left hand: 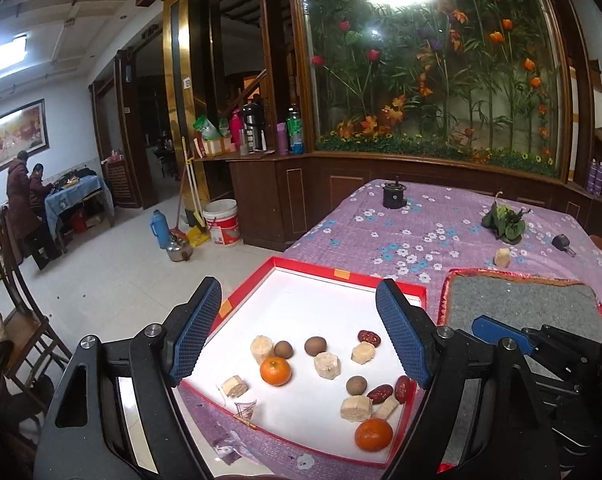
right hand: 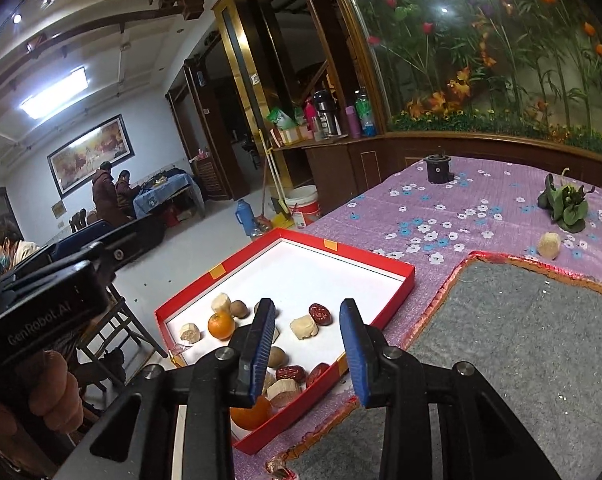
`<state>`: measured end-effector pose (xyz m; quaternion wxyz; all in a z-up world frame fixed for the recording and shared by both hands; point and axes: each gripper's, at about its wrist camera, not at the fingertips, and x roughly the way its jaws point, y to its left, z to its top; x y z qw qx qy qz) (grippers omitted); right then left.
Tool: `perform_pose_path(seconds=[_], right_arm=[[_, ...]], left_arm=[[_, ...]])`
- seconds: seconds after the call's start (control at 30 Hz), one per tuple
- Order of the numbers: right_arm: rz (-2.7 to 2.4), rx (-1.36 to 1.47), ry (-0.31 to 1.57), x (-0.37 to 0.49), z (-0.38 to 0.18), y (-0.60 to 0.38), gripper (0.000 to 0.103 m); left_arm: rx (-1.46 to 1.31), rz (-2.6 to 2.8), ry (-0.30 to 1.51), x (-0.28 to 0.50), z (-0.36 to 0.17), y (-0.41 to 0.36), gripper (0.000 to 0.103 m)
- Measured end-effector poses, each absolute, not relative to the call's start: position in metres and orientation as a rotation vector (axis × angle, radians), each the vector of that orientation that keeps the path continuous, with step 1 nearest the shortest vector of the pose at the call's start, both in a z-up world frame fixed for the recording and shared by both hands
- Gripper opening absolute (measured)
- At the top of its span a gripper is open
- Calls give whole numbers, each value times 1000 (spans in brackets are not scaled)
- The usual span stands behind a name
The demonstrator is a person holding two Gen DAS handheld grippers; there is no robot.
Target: Organize fruits
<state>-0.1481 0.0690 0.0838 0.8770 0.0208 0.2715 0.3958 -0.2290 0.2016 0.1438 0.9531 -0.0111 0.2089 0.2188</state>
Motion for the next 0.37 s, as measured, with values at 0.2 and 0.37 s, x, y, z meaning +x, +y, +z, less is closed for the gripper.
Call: perform_pose_path(seconds=[0.2,0.37], right_arm=[[819,52,578,-145,81,70,32],[819,52,581,-144,81,71,32]], left_arm=[[-34,450,421,-230,144,204,80],[-37,432,412,-228,144,203,80]])
